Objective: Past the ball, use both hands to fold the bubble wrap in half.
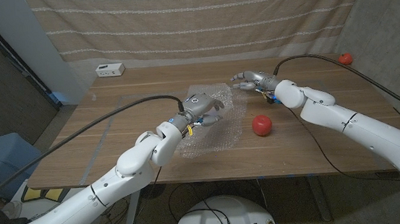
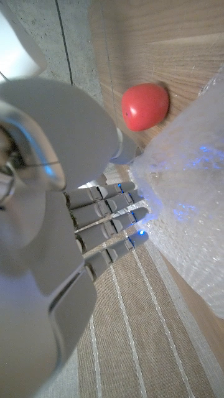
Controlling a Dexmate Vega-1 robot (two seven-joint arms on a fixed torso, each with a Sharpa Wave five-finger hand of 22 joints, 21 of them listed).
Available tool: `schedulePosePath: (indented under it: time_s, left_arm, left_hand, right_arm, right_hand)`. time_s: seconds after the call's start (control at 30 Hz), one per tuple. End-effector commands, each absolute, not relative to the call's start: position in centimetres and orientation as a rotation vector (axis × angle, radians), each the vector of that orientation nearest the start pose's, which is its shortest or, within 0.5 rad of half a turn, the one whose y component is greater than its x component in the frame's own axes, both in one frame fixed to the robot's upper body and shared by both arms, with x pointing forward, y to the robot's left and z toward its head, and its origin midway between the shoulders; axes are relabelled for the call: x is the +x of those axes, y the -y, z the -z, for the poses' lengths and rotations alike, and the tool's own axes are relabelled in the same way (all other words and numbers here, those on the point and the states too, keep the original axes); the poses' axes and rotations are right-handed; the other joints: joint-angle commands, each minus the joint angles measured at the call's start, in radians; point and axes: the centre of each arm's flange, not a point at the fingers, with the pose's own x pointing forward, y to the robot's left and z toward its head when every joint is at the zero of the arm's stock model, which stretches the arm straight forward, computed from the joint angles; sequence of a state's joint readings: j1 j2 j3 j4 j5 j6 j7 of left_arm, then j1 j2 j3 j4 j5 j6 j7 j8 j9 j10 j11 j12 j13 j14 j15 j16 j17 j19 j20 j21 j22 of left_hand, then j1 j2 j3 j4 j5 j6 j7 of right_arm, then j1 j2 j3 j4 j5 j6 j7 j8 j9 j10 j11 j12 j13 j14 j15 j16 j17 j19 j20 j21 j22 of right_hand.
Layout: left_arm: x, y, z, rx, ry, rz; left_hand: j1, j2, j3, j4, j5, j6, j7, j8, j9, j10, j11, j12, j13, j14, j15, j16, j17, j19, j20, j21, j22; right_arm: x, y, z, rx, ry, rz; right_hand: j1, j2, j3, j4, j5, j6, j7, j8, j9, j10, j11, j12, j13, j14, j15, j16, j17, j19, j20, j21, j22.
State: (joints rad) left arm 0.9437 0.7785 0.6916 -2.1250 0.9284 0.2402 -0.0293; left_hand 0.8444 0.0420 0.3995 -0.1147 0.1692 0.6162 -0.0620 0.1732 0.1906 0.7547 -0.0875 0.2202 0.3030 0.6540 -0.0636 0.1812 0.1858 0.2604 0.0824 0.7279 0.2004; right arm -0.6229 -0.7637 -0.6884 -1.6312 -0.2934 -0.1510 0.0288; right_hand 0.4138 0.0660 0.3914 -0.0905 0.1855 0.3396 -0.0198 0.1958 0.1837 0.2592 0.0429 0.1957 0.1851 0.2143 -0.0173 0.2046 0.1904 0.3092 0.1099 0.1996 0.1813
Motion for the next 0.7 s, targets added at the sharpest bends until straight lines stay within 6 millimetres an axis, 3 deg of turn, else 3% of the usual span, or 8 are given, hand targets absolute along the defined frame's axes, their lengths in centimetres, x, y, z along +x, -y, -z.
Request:
schedulePosePath:
  time_s: [0.03,0.13,0.23,0.33,0.43,0.57,0.7]
  left_arm:
    - [49.9,-10.5,1.5,1.517,0.877,0.179]
    - [50.2,-10.9,1.1,1.419,0.867,0.244]
    - [50.4,-11.5,0.8,1.317,0.867,0.289]
    - [50.7,-12.3,0.6,1.185,0.855,0.332]
    - [51.3,-13.6,0.5,1.021,0.833,0.363]
    - [52.0,-15.7,0.5,0.81,0.818,0.356]
    - [52.5,-18.4,0.7,0.553,0.811,0.341]
  left_hand:
    - [-0.071,-0.02,-0.035,0.018,0.0,-0.085,-0.008,-0.004,-0.002,-0.073,0.016,-0.027,-0.017,-0.068,-0.062,-0.004,0.001,-0.012,0.021,-0.016,-0.007]
    - [-0.157,-0.02,-0.066,0.055,0.002,-0.176,-0.002,-0.003,-0.005,-0.165,0.048,-0.039,-0.037,-0.141,-0.032,-0.003,0.002,-0.041,0.046,-0.038,-0.012]
    - [-0.21,-0.013,-0.081,0.075,0.005,-0.25,-0.006,-0.005,-0.007,-0.244,0.066,-0.043,-0.052,-0.211,0.003,-0.004,0.002,-0.079,0.062,-0.062,-0.013]
    - [-0.257,0.018,-0.084,0.099,0.007,-0.319,-0.015,-0.005,-0.009,-0.319,0.082,-0.043,-0.066,-0.281,0.028,-0.006,0.003,-0.11,0.068,-0.083,-0.013]
    - [-0.298,0.073,-0.072,0.12,0.009,-0.412,-0.021,-0.003,-0.01,-0.42,0.114,-0.043,-0.083,-0.36,0.06,-0.005,0.001,-0.146,0.078,-0.111,-0.014]
    - [-0.323,0.091,-0.069,0.13,0.009,-0.46,-0.031,-0.004,-0.011,-0.486,0.123,-0.046,-0.091,-0.406,0.078,-0.005,0.0,-0.179,0.077,-0.132,-0.014]
    - [-0.351,0.097,-0.073,0.14,0.009,-0.505,-0.04,-0.005,-0.013,-0.545,0.111,-0.045,-0.098,-0.451,0.092,-0.005,-0.001,-0.204,0.076,-0.149,-0.015]
  right_arm:
    - [61.0,24.5,-5.2,-1.099,0.708,0.016]
    - [60.6,25.0,-5.4,-1.025,0.743,0.005]
    - [60.4,25.3,-5.5,-0.956,0.769,-0.019]
    - [60.4,25.5,-5.6,-0.887,0.781,-0.061]
    - [60.6,25.6,-5.4,-0.835,0.782,-0.096]
    - [60.8,25.6,-5.0,-0.769,0.776,-0.141]
    - [60.9,25.7,-4.6,-0.665,0.78,-0.187]
  right_hand:
    - [0.004,0.005,0.002,-0.013,0.01,0.01,0.001,0.0,0.002,0.003,-0.004,-0.002,0.004,-0.021,-0.001,-0.011,0.0,-0.044,0.004,-0.014,0.0]
    - [0.008,0.012,0.006,-0.015,0.012,0.011,-0.001,0.0,0.002,0.001,-0.005,-0.002,0.004,-0.027,-0.001,-0.013,0.0,-0.049,0.006,-0.015,0.0]
    - [0.011,0.017,0.008,-0.017,0.012,0.013,-0.001,0.0,0.002,0.001,-0.004,-0.003,0.004,-0.031,-0.002,-0.014,0.0,-0.05,0.005,-0.014,0.0]
    - [0.01,0.021,0.008,-0.017,0.012,0.017,-0.002,0.001,0.002,0.002,-0.004,-0.002,0.004,-0.031,-0.002,-0.012,0.0,-0.045,0.002,-0.011,0.0]
    - [0.008,0.031,0.009,-0.014,0.011,0.017,-0.001,0.0,0.002,0.002,-0.002,-0.002,0.004,-0.036,-0.001,-0.012,0.002,-0.038,-0.012,-0.006,0.0]
    - [0.003,0.04,0.008,-0.011,0.01,0.016,0.001,-0.001,0.002,0.001,0.001,-0.002,0.004,-0.039,0.002,-0.01,0.004,-0.03,-0.032,-0.002,-0.001]
    - [-0.011,0.047,0.002,-0.002,0.007,0.004,0.001,-0.007,0.002,-0.004,0.006,-0.004,0.004,-0.042,0.008,-0.008,0.006,-0.025,-0.043,0.001,-0.001]
